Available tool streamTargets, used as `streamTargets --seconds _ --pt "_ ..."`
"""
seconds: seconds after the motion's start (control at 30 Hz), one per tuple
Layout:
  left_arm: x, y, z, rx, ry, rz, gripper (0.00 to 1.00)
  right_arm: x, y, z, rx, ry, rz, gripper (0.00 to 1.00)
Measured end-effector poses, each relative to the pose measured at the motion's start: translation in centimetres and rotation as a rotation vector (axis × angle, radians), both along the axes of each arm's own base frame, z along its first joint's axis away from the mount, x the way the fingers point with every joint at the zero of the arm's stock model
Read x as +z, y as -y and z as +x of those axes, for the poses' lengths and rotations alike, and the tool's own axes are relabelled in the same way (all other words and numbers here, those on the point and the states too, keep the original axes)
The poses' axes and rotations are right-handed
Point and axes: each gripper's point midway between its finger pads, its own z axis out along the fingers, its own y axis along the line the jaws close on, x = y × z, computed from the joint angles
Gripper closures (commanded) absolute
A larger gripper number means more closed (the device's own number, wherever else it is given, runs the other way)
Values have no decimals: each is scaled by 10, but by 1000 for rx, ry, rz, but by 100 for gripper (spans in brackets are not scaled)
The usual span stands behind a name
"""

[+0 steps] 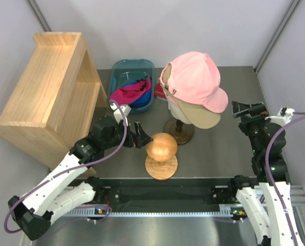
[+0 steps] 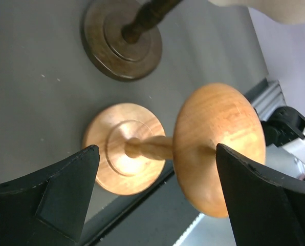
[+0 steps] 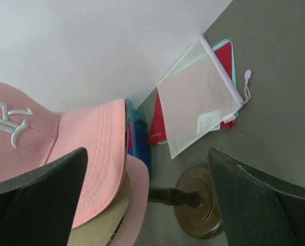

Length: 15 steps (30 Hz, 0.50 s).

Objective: Stack the hats

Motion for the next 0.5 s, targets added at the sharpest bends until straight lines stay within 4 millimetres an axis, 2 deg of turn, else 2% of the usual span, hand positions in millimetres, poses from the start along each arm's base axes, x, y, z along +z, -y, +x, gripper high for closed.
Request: streamTargets --seconds 0.3,0.37,0.5 --pt "-6 -5 33 100 37 86 1 -1 7 2 -39 7 4 0" --pt "-2 -5 37 107 49 97 1 0 8 3 -46 8 4 0" --pt "20 -9 41 117 91 111 1 -1 9 7 -53 4 3 0"
